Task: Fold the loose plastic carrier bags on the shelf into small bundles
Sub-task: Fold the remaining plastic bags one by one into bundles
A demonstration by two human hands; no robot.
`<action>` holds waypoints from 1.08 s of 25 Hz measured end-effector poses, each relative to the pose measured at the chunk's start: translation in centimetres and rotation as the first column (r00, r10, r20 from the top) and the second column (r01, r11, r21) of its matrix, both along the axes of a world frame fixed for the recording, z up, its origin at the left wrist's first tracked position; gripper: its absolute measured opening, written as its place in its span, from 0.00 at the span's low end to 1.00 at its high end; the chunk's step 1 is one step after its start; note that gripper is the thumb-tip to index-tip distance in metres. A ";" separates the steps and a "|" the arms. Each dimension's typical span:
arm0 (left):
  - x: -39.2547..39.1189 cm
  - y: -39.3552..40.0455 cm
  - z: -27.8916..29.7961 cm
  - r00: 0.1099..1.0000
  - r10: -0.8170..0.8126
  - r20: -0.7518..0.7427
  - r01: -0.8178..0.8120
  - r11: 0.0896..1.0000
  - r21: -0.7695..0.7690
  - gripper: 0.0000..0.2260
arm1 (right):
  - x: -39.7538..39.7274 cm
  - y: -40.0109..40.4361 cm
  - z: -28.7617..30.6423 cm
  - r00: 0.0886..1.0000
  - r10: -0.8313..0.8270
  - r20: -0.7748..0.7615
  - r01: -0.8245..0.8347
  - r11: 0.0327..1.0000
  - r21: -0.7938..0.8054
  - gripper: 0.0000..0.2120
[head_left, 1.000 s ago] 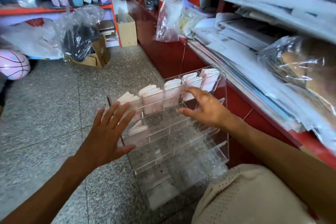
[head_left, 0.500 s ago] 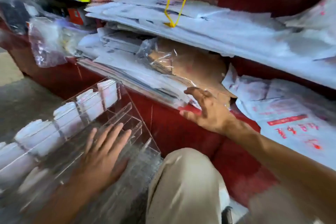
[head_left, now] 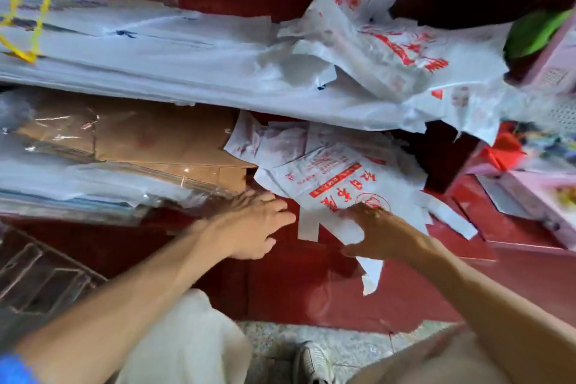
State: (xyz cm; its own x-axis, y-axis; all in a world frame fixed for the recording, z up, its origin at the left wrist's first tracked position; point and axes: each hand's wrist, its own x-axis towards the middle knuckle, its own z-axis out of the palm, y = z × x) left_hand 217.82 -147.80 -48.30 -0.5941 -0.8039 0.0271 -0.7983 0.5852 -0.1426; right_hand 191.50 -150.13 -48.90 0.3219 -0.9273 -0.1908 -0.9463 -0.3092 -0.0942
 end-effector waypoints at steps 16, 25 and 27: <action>-5.1 -9.9 -2.8 0.899 0.382 -0.213 -0.337 0.915 0.220 0.33 | -5.1 -3.9 2.0 0.970 -0.219 0.107 0.242 0.924 -0.298 0.13; -4.7 -8.8 -3.0 0.886 0.325 -0.331 -0.285 0.944 0.166 0.15 | -5.8 -6.2 0.4 0.540 -0.344 0.768 0.498 0.866 0.038 0.13; -4.4 -8.4 -2.9 0.887 0.291 -0.359 -0.226 0.951 0.213 0.17 | -5.4 -5.9 1.0 0.636 -0.074 0.768 0.277 0.951 -0.139 0.21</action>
